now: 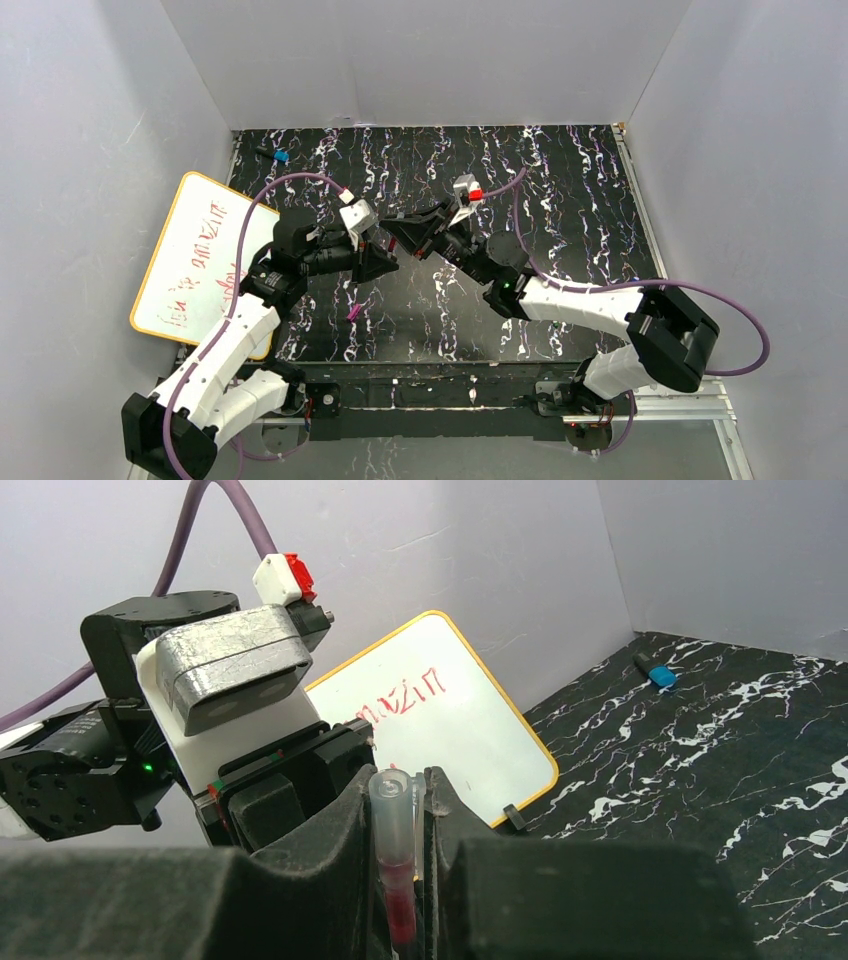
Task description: Insert the pens into the pen caps
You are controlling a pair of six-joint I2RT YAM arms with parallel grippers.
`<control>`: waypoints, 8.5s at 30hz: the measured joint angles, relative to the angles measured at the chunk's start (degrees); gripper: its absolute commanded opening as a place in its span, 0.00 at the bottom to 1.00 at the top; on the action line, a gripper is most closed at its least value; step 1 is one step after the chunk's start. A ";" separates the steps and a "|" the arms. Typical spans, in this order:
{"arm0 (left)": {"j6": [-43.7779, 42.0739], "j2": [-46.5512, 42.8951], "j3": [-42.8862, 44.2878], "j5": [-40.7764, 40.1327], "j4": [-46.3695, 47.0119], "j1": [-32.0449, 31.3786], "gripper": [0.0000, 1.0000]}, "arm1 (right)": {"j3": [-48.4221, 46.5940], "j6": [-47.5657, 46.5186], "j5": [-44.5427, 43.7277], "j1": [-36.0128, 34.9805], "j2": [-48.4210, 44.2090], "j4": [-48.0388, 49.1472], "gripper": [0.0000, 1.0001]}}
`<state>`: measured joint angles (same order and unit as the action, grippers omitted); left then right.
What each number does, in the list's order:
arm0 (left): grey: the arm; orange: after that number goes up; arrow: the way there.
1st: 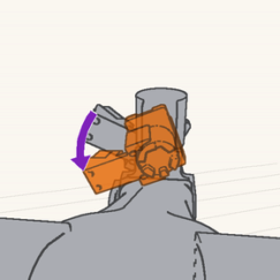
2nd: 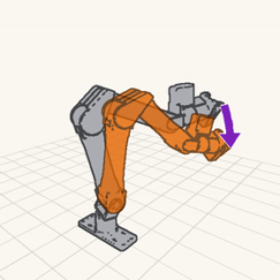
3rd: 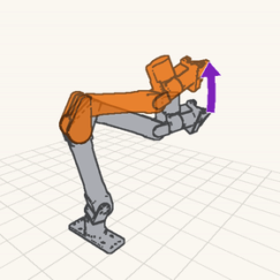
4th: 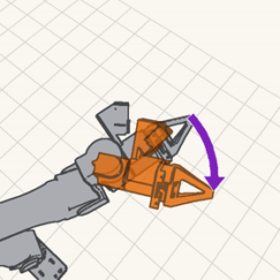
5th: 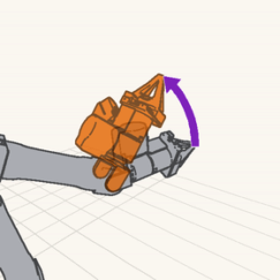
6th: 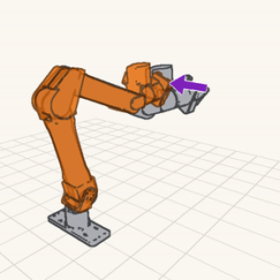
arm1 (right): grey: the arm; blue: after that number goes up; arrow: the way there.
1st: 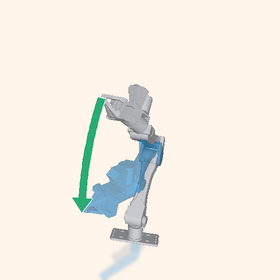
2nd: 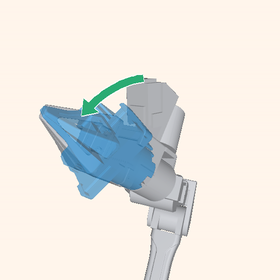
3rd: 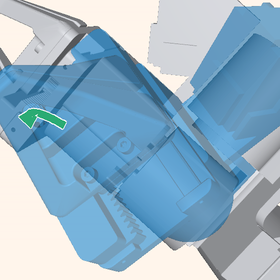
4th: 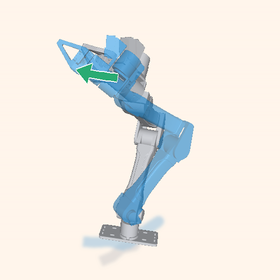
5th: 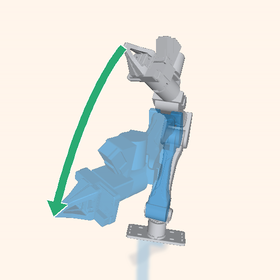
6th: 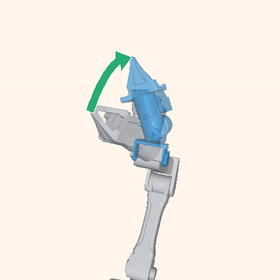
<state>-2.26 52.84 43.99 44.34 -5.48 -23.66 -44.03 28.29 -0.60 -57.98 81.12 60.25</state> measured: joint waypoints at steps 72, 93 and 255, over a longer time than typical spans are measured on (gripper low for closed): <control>9.09 42.82 25.57 -42.29 -14.27 2.14 0.00 | -0.07 -22.77 -22.43 -3.17 -46.51 -44.13 0.69; 10.54 56.89 30.64 -50.38 -21.70 3.21 0.06 | 2.62 -23.39 -23.71 -3.17 -51.91 -47.98 0.69; 12.31 37.29 21.51 -36.28 -9.53 -6.54 0.78 | -9.31 -9.20 -7.37 38.23 13.55 -77.09 0.27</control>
<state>10.04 90.13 65.49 8.05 -15.00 -30.20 -53.34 19.09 -7.97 -19.75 94.67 -16.84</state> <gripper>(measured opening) 0.775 0.287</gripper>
